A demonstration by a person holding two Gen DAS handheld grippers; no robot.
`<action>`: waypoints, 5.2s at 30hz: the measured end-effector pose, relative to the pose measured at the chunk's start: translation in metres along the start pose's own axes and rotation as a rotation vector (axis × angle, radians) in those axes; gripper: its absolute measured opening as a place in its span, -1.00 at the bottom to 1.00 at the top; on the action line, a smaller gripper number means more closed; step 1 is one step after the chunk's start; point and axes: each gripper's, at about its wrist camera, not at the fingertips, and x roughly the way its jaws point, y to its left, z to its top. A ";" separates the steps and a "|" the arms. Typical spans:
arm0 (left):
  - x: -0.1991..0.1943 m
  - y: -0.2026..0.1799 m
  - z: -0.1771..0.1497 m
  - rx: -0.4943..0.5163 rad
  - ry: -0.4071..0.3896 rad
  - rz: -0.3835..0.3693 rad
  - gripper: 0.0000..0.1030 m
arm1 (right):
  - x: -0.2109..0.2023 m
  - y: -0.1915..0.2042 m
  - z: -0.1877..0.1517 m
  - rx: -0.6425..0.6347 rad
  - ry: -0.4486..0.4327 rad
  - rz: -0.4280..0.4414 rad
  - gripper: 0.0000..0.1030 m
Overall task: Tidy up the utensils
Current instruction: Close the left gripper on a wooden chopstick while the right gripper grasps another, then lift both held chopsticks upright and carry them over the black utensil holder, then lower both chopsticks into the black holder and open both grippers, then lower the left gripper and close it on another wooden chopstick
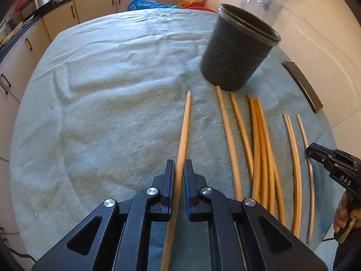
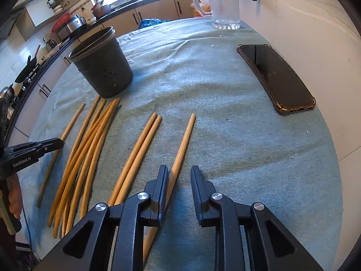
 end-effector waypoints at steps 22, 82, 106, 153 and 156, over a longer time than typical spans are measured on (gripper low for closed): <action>-0.040 -0.023 0.011 0.019 -0.106 0.049 -0.88 | 0.009 0.018 0.029 -0.087 0.045 -0.013 -0.86; -0.174 -0.073 0.162 -0.030 -0.593 -0.048 -0.88 | -0.142 0.091 0.188 0.012 -0.655 0.181 -0.86; -0.171 -0.041 0.123 -0.111 -0.545 -0.008 -0.18 | -0.089 0.063 0.184 0.077 -0.466 0.190 -0.10; -0.012 -0.045 -0.014 -0.005 -0.108 -0.036 -1.00 | 0.000 0.030 -0.013 -0.126 -0.012 0.108 0.09; -0.013 -0.034 -0.017 -0.016 -0.116 -0.051 -1.00 | 0.001 0.034 -0.012 -0.145 -0.025 0.080 -0.01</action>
